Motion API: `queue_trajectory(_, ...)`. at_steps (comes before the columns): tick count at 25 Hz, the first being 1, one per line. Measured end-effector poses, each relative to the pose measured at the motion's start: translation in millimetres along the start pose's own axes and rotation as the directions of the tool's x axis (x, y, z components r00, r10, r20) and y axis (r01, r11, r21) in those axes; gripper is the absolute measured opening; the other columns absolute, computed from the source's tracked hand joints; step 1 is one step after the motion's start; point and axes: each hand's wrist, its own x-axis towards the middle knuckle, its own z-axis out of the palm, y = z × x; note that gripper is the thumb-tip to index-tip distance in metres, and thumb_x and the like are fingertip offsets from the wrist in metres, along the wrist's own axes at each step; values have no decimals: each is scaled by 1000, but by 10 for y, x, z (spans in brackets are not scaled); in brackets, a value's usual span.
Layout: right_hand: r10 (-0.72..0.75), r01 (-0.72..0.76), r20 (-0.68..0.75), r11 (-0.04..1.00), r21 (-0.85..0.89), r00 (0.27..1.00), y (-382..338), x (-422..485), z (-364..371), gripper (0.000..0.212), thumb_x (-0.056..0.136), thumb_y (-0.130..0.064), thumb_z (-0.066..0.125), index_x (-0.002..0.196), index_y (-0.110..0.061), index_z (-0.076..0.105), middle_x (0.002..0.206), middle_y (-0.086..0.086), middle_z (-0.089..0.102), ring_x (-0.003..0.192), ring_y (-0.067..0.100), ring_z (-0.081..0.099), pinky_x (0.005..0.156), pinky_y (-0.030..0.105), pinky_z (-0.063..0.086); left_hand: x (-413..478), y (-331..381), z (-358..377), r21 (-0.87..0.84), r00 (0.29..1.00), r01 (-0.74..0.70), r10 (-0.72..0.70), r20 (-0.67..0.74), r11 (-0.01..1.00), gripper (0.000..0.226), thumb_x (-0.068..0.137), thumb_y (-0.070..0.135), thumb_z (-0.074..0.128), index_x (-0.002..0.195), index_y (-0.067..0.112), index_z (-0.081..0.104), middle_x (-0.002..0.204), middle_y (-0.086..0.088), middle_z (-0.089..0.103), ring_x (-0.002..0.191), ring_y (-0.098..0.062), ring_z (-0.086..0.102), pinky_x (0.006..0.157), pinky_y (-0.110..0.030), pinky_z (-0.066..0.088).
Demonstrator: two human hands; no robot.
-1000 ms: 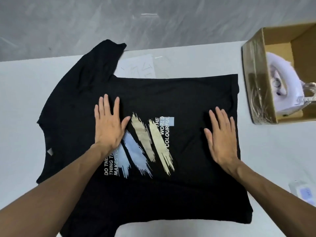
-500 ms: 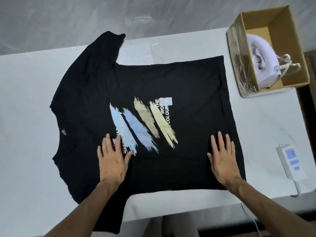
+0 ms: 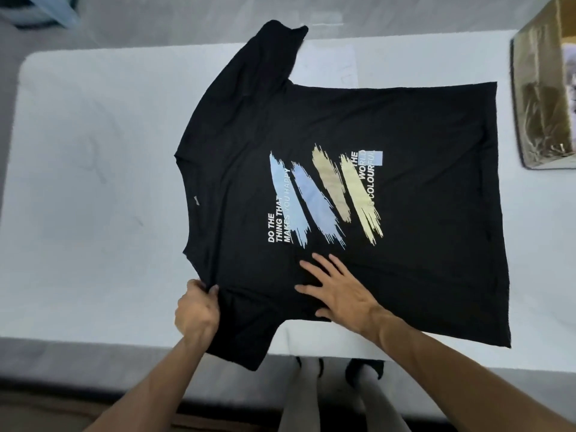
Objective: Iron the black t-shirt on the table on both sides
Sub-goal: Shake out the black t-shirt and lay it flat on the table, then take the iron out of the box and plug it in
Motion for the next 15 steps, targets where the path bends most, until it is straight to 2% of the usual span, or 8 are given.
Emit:
queue_trajectory(1,-40,40,5,999,7,999,43,-56,-7,69,81,-42,70,142,-39,40,161,4,10,148,31,2,119,48,1,-56,5,5,29,999,-32,33,-42,999,28,93,20,59,114,5,50,112,-21,59,98,-41,57,77,-44,43)
queue_trajectory(3,-68,68,-5,997,45,998,118,-154,-80,60,84,-43,66,139,-38,45,160,4,15,148,28,7,119,44,1,-133,79,24,181,948,-261,287,-138,948,45,82,11,66,123,5,48,123,-22,51,104,-42,52,85,-49,45)
queue_trajectory(5,40,-23,-98,985,168,994,188,-287,-225,48,91,-40,59,138,-34,48,154,1,29,144,23,22,119,37,13,-214,296,109,351,770,-578,635,-64,737,62,76,13,72,133,7,47,135,-19,45,118,-38,48,101,-47,44)
queue_trajectory(6,150,-104,-149,955,279,977,253,-364,-328,43,94,-37,55,136,-31,50,146,-2,39,137,19,33,116,34,23,-260,451,177,388,679,-683,734,24,619,65,77,16,73,136,8,47,141,-18,42,125,-36,46,106,-46,42)
queue_trajectory(8,388,-258,-180,829,496,904,502,-588,-577,31,97,-30,53,127,-27,58,126,-8,54,119,13,49,103,30,40,-439,878,312,363,589,-785,786,187,501,60,82,19,69,137,10,49,145,-17,41,130,-35,44,109,-44,39)
queue_trajectory(11,625,-386,-244,694,608,741,1139,-1157,-942,18,95,-21,56,108,-24,67,103,-9,62,98,9,57,91,28,47,-905,1727,435,161,583,-809,731,355,566,37,91,21,59,127,13,57,130,-8,56,116,-28,56,101,-36,44)
queue_trajectory(13,756,-438,-284,596,673,590,1597,-1584,-1166,15,93,-17,57,99,-24,69,98,-8,66,90,9,59,85,28,48,-1269,2296,463,34,565,-781,684,461,623,29,94,23,58,122,17,59,118,-3,64,106,-23,60,92,-31,45)
queue_trajectory(15,839,-463,-306,513,723,450,2032,-1919,-1384,17,92,-13,56,95,-21,71,96,-5,69,86,11,61,82,29,49,-1605,2781,468,-69,522,-772,691,500,632,24,95,27,60,118,20,61,107,3,66,97,-17,60,83,-26,42)
